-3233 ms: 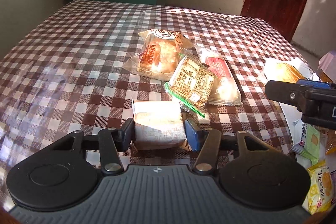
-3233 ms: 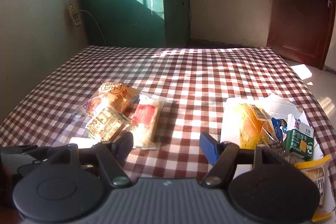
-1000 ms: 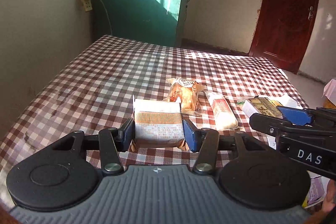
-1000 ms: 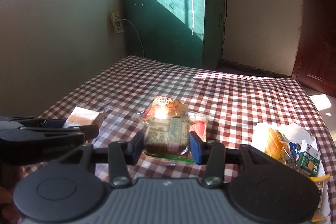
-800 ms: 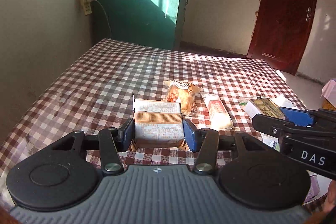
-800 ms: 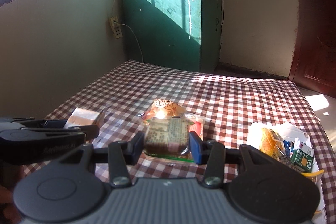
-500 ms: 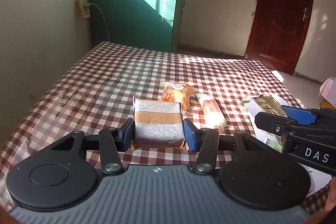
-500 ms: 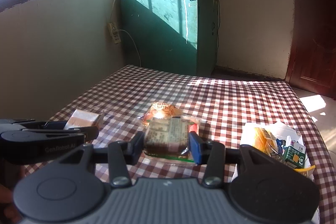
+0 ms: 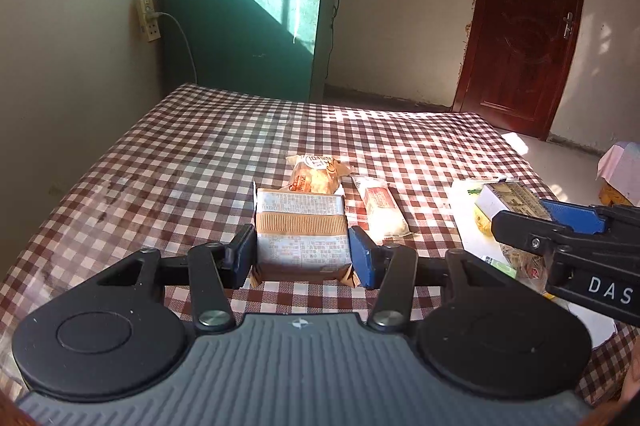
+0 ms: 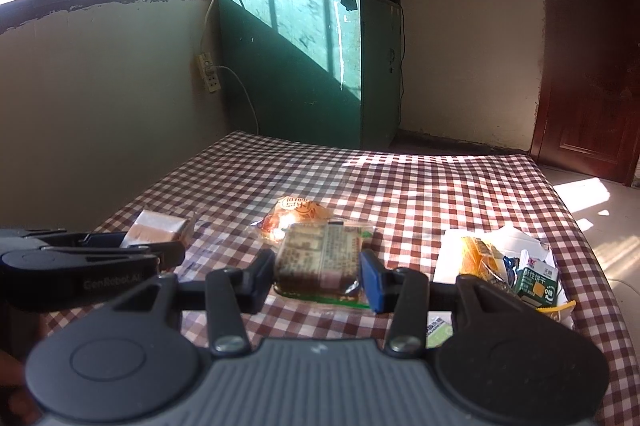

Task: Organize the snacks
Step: 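Carry the wrapped cake and yellow biscuit pack toward the white tray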

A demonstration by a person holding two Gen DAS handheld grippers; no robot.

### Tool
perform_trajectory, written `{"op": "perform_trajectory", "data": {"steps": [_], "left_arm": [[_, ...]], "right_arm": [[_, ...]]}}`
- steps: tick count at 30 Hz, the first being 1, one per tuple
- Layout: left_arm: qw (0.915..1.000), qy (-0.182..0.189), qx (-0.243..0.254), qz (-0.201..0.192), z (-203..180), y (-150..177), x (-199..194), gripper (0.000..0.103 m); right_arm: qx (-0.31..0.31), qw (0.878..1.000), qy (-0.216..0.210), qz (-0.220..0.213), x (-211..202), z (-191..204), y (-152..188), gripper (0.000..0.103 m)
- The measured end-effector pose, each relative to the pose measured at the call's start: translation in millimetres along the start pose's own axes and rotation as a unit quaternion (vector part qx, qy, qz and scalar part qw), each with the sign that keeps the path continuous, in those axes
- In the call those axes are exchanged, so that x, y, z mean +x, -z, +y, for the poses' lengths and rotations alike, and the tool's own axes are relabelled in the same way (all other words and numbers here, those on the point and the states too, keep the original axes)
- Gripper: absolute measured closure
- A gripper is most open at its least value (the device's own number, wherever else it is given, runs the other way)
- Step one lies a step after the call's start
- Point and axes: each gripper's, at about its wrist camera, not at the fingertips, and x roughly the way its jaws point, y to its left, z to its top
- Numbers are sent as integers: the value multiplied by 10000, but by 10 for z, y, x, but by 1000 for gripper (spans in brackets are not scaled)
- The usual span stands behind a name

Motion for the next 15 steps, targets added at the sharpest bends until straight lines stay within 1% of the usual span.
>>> {"op": "perform_trajectory", "data": {"steps": [15], "left_arm": [[9999, 98, 52, 107, -57, 71, -15, 42]], "right_arm": [[100, 9998, 160, 22, -156, -128, 98, 58]]}}
